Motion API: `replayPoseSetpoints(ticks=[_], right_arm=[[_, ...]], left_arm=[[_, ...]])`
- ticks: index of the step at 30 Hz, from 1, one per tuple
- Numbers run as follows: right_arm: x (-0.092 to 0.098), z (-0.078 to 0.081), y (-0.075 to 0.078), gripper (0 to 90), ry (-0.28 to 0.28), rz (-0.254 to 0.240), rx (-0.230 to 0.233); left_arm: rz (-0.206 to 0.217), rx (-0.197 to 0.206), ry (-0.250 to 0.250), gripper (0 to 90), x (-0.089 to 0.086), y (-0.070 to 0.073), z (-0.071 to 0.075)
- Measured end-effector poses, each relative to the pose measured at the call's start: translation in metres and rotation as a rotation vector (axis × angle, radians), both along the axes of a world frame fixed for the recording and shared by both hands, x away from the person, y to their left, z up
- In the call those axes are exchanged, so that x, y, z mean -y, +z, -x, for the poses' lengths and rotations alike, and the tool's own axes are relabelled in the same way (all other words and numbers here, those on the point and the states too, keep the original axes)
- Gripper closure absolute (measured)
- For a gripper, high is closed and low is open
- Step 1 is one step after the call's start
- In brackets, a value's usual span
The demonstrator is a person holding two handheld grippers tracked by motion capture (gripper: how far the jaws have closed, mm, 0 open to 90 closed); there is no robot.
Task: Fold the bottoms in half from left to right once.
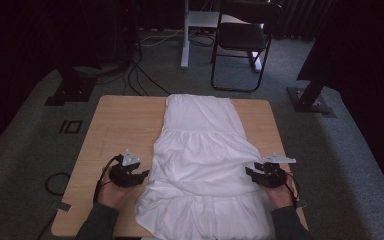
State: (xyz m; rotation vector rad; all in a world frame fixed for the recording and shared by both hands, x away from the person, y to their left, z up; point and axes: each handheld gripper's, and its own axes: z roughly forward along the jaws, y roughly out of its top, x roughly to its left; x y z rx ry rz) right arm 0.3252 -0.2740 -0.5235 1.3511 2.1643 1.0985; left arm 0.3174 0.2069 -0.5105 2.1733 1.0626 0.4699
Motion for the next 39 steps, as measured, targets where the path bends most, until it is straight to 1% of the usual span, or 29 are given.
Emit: replayPoseSetpoints(ticks=[1,2,3,4,5,6,8,9,10,11,12,14,17,18,19,20,21,22,24,25,26,27,28,30,31,33,35,37,39], right_arm=[[-0.006,-0.001,-0.006,49.9,0.02,0.016,-0.019],[-0.008,-0.002,-0.009,48.8,0.025,0.019,-0.03],[-0.01,-0.003,-0.013,46.8,0.024,0.021,-0.041],[-0.012,-0.005,-0.016,45.3,0.026,0.022,-0.055],[-0.013,-0.006,-0.018,43.6,0.025,0.023,-0.065],[-0.013,-0.006,-0.018,43.6,0.025,0.023,-0.065],[-0.016,-0.008,-0.023,43.9,0.034,0.029,-0.082],[-0.017,-0.009,-0.024,47.5,0.04,0.029,-0.087],[-0.017,-0.008,-0.025,55.9,0.056,0.02,-0.097],[-0.017,-0.008,-0.025,64.1,0.069,0.011,-0.101],[-0.015,-0.004,-0.024,78.5,0.098,-0.013,-0.098],[-0.009,0.005,-0.018,86.2,0.093,-0.025,-0.071],[0.008,0.023,-0.008,88.2,0.076,-0.048,-0.015],[0.008,0.023,-0.008,88.2,0.076,-0.048,-0.015],[0.016,0.03,-0.004,88.2,0.065,-0.057,0.0],[0.016,0.03,-0.004,88.2,0.065,-0.057,0.0],[0.037,0.053,0.003,88.2,0.034,-0.076,0.037],[0.044,0.061,0.005,88.2,0.027,-0.087,0.047],[0.059,0.077,0.009,88.2,0.011,-0.111,0.072],[0.063,0.083,0.01,88.2,0.005,-0.116,0.076],[0.07,0.091,0.013,88.3,-0.001,-0.123,0.088],[0.073,0.096,0.014,88.3,-0.011,-0.118,0.095],[0.078,0.103,0.015,88.4,-0.035,-0.097,0.095],[0.086,0.112,0.015,88.0,-0.061,-0.071,0.089],[0.092,0.115,0.014,84.9,-0.075,-0.084,0.08],[0.102,0.121,0.008,69.7,-0.091,-0.104,0.07],[0.105,0.121,0.004,62.7,-0.122,-0.119,0.074],[0.104,0.118,0.003,57.7,-0.126,-0.14,0.085],[0.1,0.113,0.003,53.8,-0.127,-0.137,0.087]], left_arm=[[0.089,-0.038,-0.058,46.6,-0.005,-0.01,0.015],[0.102,-0.046,-0.076,45.5,-0.004,-0.014,0.018],[0.099,-0.061,-0.099,44.2,-0.002,-0.019,0.02],[0.099,-0.061,-0.099,42.6,-0.002,-0.019,0.02],[0.091,-0.075,-0.123,40.9,0.003,-0.026,0.021],[0.091,-0.075,-0.123,40.7,0.003,-0.026,0.021],[0.103,-0.096,-0.147,40.9,0.008,-0.03,0.021],[0.088,-0.109,-0.163,41.6,0.014,-0.033,0.021],[0.076,-0.114,-0.172,48.3,0.017,-0.035,0.021],[0.066,-0.116,-0.185,60.8,0.02,-0.036,0.023],[0.078,-0.092,-0.191,82.0,0.021,-0.032,0.029],[0.101,-0.076,-0.189,87.0,0.018,-0.025,0.038],[0.122,-0.053,-0.199,87.8,0.011,-0.011,0.056],[0.122,-0.053,-0.199,87.9,0.011,-0.011,0.056],[0.122,-0.053,-0.199,87.9,0.011,-0.011,0.056],[0.18,-0.056,-0.252,87.9,0.009,0.0,0.075],[0.202,-0.061,-0.284,88.0,0.01,0.003,0.083],[0.225,-0.072,-0.32,87.9,0.011,0.005,0.09],[0.255,-0.075,-0.361,87.6,0.014,0.009,0.101],[0.291,-0.087,-0.405,86.7,0.017,0.011,0.107],[0.305,-0.089,-0.423,82.9,0.018,0.012,0.109],[0.302,-0.083,-0.431,76.0,0.021,0.014,0.112],[0.288,-0.068,-0.422,69.4,0.022,0.016,0.113],[0.268,-0.049,-0.387,64.5,0.019,0.018,0.11],[0.256,-0.044,-0.346,62.3,0.017,0.018,0.106],[0.195,-0.04,-0.288,60.7,0.016,0.015,0.099],[0.164,-0.043,-0.264,58.2,0.018,0.009,0.093],[0.143,-0.047,-0.236,56.4,0.02,0.004,0.088],[0.112,-0.041,-0.215,54.5,0.024,-0.003,0.083]])
